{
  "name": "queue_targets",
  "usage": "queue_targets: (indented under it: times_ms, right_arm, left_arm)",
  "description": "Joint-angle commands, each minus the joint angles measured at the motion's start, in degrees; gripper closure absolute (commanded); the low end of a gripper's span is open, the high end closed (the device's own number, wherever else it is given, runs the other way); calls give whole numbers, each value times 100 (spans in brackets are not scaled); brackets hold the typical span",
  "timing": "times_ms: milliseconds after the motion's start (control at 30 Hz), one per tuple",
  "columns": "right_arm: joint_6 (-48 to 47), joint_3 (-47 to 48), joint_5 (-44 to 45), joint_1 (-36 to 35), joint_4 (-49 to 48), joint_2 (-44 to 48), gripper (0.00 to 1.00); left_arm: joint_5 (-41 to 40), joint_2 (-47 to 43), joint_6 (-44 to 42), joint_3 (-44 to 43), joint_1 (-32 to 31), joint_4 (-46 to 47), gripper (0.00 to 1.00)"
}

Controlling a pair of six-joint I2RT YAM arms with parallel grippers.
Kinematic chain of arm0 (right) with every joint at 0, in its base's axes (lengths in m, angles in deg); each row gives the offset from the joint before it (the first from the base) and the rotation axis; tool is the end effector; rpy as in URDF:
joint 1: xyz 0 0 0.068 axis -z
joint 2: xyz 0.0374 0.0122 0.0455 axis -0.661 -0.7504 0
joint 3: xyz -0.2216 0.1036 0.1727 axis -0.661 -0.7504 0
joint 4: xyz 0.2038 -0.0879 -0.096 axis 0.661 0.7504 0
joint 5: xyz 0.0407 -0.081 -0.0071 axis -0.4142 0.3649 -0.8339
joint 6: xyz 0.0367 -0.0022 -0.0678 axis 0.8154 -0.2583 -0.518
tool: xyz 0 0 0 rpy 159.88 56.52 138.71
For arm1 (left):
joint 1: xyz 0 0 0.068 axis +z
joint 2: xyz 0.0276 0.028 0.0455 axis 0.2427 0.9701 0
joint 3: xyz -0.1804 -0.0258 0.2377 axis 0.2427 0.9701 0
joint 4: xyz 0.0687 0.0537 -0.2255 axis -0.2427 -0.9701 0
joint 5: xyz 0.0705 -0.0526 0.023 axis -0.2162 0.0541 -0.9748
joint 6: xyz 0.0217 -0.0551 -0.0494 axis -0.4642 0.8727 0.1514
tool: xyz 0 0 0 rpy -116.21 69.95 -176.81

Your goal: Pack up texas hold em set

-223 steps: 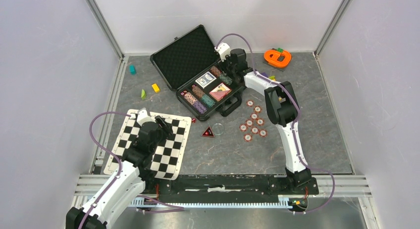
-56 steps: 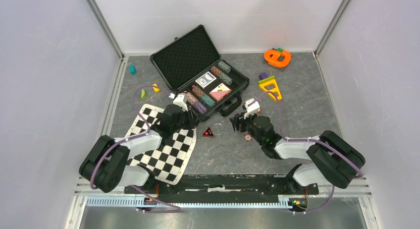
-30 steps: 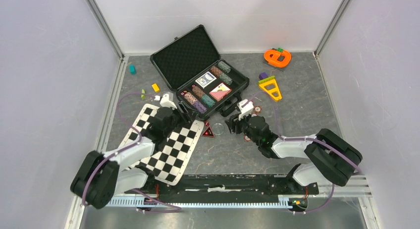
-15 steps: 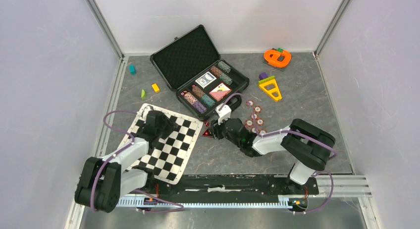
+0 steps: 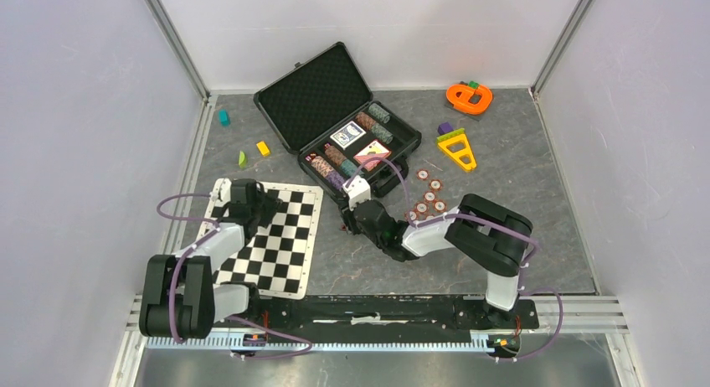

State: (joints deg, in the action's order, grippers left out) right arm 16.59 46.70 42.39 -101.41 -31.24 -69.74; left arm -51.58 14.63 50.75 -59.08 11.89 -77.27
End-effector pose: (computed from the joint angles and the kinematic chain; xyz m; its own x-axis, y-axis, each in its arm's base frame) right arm 0.2109 0.3161 0.1650 -0.3844 -0.1391 -0.9127 -0.5446 0.8324 0.1025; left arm 0.2104 -0.0030 0.1629 -0.3512 -0.8452 -0.4028 -0.6232 0.5321 -0.5732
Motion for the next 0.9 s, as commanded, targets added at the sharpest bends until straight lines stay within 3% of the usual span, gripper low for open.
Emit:
queue_targets:
  times_ms: [0, 333, 433, 533, 867]
  right_arm:
    - [98, 282, 563, -12, 210, -172, 51]
    - [131, 556, 383, -16, 330, -466, 57]
    - [97, 591, 271, -12, 386, -367, 66]
    - [-1, 466, 130, -12, 429, -76, 77]
    - [-159, -389, 463, 66, 981, 1622, 81]
  left_arm:
    - [-229, 227, -474, -95, 101, -177, 48]
    - [150, -1210, -1325, -10, 18, -286, 40]
    - [143, -1588, -1479, 2, -36, -341, 38]
    - [408, -1786, -1595, 113, -90, -172, 36]
    - [1320, -1732, -1964, 243, -137, 42, 31]
